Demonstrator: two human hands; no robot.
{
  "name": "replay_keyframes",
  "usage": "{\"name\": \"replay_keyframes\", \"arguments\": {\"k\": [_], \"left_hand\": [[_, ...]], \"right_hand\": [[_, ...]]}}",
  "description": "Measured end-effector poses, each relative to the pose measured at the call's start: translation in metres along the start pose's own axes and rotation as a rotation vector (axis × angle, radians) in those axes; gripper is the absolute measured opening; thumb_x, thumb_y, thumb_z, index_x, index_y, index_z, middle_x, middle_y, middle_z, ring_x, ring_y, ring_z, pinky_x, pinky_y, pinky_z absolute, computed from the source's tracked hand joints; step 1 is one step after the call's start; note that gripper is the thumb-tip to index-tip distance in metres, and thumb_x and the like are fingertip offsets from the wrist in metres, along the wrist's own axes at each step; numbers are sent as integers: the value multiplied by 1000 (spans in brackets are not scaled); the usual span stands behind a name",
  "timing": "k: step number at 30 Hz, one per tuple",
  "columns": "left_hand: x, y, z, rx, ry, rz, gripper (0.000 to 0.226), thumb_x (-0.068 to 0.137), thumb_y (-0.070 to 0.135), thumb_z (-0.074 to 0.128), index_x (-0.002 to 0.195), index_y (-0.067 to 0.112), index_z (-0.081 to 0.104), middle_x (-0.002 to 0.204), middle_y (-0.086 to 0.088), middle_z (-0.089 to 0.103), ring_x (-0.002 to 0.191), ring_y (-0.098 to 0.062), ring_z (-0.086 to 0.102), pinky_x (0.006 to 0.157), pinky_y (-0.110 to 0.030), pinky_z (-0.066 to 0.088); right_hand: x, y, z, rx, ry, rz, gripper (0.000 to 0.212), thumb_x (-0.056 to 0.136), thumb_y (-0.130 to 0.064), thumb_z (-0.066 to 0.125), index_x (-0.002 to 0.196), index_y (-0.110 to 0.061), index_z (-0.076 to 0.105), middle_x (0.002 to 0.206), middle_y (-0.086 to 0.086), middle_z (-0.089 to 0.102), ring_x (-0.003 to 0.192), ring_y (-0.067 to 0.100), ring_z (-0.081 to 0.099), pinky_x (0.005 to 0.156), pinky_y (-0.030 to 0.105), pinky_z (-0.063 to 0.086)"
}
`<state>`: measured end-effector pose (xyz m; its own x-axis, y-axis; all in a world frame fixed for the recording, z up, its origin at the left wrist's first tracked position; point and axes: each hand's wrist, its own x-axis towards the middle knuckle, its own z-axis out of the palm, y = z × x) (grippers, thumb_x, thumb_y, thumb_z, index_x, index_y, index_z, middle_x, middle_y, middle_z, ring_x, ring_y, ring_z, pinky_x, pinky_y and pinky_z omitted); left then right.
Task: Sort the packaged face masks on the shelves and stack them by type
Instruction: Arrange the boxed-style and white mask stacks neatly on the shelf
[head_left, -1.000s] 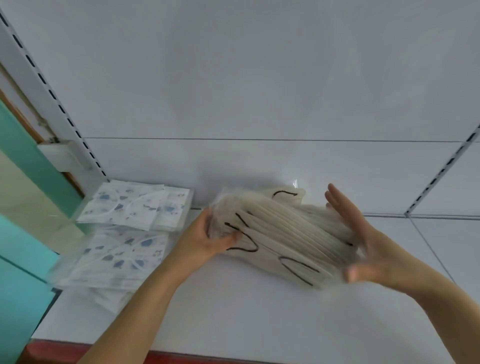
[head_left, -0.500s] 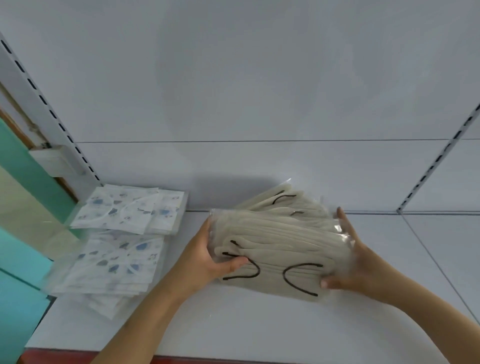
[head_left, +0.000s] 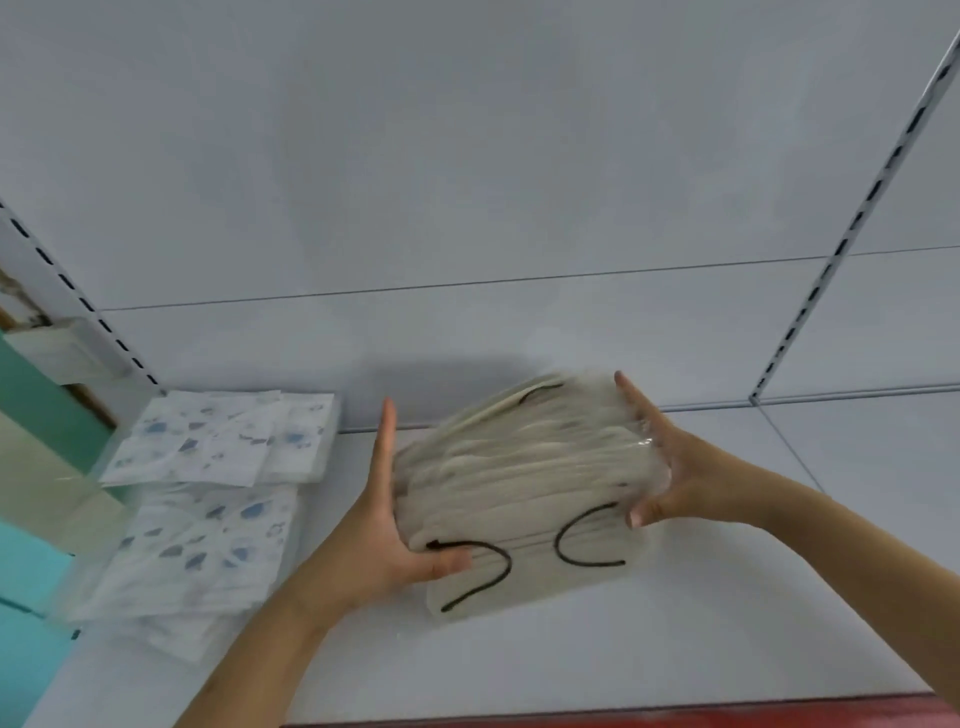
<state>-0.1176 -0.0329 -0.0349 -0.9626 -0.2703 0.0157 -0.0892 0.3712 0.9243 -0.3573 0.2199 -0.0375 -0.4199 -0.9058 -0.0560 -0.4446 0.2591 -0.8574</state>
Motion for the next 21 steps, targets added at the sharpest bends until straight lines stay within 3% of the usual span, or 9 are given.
{"name": "replay_keyframes", "arguments": {"k": [2, 4, 6, 10, 12, 14, 15, 19, 21], "left_hand": [[-1, -2, 0, 27, 17, -10, 125, 64, 25, 94, 152, 58, 11, 127, 47, 51, 126, 13, 51, 105, -12, 44], [-2, 1, -2, 42, 60, 14, 108, 66, 25, 93, 147, 57, 29, 128, 37, 56, 125, 2, 58, 103, -18, 48], [-4, 4, -3, 50, 64, 41, 111, 68, 23, 92, 151, 52, 23, 127, 33, 57, 124, 3, 57, 102, -16, 47], [-11, -5, 5, 35, 31, -16, 137, 64, 26, 95, 153, 58, -4, 130, 33, 58, 126, 5, 56, 102, -11, 43], [-11, -10, 9, 33, 25, -19, 126, 62, 29, 97, 151, 61, 14, 134, 20, 60, 126, -5, 59, 105, -21, 46], [-8, -7, 12, 74, 26, 25, 93, 66, 23, 95, 138, 53, 44, 128, 11, 66, 118, -10, 65, 100, -25, 50], [-7, -4, 14, 100, 24, 43, 78, 68, 19, 94, 128, 48, 53, 122, 8, 69, 112, -11, 68, 96, -23, 52], [-4, 4, 4, 45, 10, 45, 66, 69, 12, 93, 120, 39, 61, 113, 1, 72, 101, -19, 71, 85, -30, 59], [-1, 0, -7, 44, -36, 11, 67, 69, 10, 93, 120, 39, 61, 116, 2, 70, 106, -18, 69, 90, -28, 56]], "right_hand": [[1, 2, 6, -5, 12, 22, 135, 52, -56, 93, 152, -47, 3, 157, -19, 30, 146, -1, 25, 122, 43, 24], [0, -2, 4, -5, 76, -9, 125, 57, -43, 95, 153, -44, 16, 147, -27, 43, 138, -2, 40, 118, 34, 33], [-4, -5, -1, 40, 108, -64, 123, 58, -40, 94, 154, -41, 17, 149, -27, 39, 138, 0, 40, 114, 22, 35], [-7, 10, 8, 106, 19, -78, 138, 55, -52, 92, 156, -36, -1, 158, -24, 25, 147, 4, 27, 119, 25, 27], [-7, 21, 14, 122, -29, -69, 129, 58, -44, 93, 156, -38, 9, 156, -12, 37, 145, 10, 35, 120, 32, 28], [-4, 21, 16, 103, -25, -80, 117, 59, -39, 94, 153, -27, 27, 143, -8, 54, 135, 13, 49, 116, 45, 35], [-2, 20, 16, 84, 2, -102, 118, 59, -37, 95, 153, -21, 27, 139, -8, 56, 132, 14, 51, 115, 49, 36], [6, 14, 10, -7, 126, -240, 124, 54, -56, 91, 154, -39, 21, 156, 0, 30, 148, 18, 27, 122, 41, 25], [11, 15, 3, -36, 58, -208, 142, 50, -65, 88, 158, -34, 0, 165, 0, 8, 153, 16, 8, 124, 36, 16]]}}
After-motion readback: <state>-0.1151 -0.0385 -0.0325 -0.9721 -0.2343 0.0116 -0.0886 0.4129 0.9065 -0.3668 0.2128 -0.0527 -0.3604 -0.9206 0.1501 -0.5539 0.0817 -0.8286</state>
